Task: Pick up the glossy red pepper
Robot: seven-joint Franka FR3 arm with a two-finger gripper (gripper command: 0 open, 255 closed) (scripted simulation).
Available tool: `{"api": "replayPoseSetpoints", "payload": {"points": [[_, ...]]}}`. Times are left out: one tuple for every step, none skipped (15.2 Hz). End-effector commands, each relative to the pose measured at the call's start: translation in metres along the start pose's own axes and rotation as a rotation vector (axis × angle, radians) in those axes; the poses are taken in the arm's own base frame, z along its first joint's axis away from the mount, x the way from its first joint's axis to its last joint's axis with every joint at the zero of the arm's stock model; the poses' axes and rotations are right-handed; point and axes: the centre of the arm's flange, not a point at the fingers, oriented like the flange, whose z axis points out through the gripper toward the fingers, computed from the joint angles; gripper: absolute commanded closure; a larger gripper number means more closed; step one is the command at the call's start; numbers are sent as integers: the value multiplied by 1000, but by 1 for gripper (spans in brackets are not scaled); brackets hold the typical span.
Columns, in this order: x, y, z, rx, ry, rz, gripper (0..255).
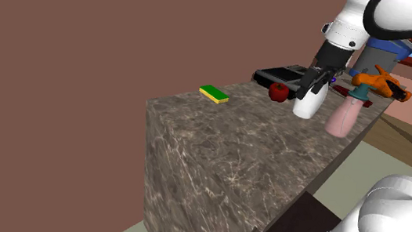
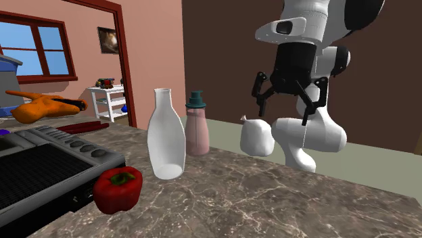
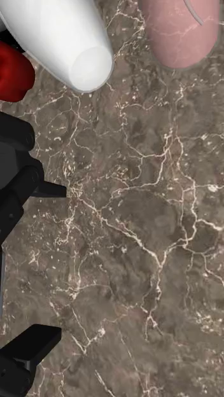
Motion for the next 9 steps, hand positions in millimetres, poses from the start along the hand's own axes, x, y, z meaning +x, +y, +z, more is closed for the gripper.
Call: {"api": "replayPoseSetpoints", "payload": {"points": [[0, 0, 0, 0, 0, 0, 0], [7, 7, 6, -13, 3, -7, 0], [13, 15, 12, -26, 5, -14, 0], [20, 22, 18, -40, 8, -21, 0], [27, 29, 24, -53, 10, -28, 0], [34, 37, 29, -66, 13, -34, 0], [41, 44, 35, -79, 15, -41, 0], [48, 51, 40, -93, 18, -48, 0], [55, 59, 46, -106, 20, -55, 0]]}}
